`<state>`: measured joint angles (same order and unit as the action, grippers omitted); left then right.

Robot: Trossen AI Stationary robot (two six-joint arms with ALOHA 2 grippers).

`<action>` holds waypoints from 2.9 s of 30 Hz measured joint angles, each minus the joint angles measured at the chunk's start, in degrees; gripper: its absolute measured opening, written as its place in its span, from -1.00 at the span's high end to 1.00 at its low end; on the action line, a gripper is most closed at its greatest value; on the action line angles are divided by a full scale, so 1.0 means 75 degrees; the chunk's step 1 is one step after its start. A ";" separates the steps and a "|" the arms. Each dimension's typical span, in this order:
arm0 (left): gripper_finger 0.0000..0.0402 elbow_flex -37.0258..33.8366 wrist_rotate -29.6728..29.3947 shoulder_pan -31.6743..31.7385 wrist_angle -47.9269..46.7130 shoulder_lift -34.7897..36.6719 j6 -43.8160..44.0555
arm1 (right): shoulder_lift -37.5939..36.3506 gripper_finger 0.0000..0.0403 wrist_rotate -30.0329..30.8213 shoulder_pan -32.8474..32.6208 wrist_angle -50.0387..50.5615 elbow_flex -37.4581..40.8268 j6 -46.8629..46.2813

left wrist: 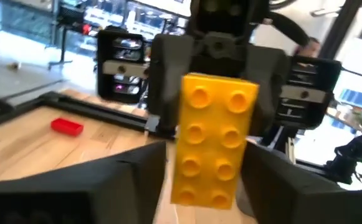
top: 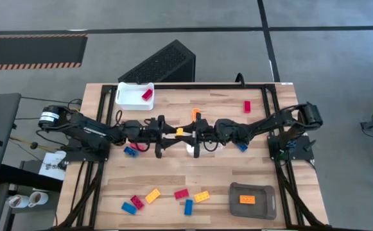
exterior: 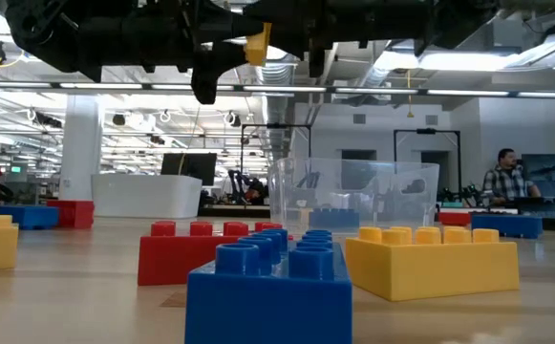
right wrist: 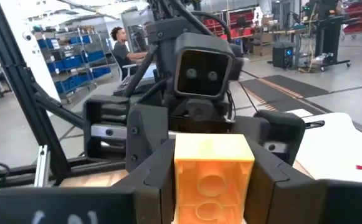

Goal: Sort & place blocks by color
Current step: Put the yellow game piece into the black bin, then put the blue game piece into the transparent bin

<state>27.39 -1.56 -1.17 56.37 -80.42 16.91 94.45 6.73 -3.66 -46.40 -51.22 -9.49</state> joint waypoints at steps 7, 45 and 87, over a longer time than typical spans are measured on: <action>-0.35 0.0004 -0.0666 -0.0003 -0.0693 0.0009 0.0139 | -0.0765 0.31 -0.0046 0.0015 0.1775 -0.0006 0.0163; -0.41 -0.0002 -0.0709 0.0119 -0.0870 0.0009 0.0449 | -0.2102 0.21 -0.1150 -0.4769 1.0492 -0.0006 -0.5659; -0.41 -0.0005 -0.0886 0.0117 -0.1204 0.0009 0.0441 | -0.3365 -0.24 0.2364 -0.1612 1.4062 -0.0006 -0.5349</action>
<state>27.35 -8.21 -0.30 47.34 -80.36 20.22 69.21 24.46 -15.75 59.07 -51.27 -49.61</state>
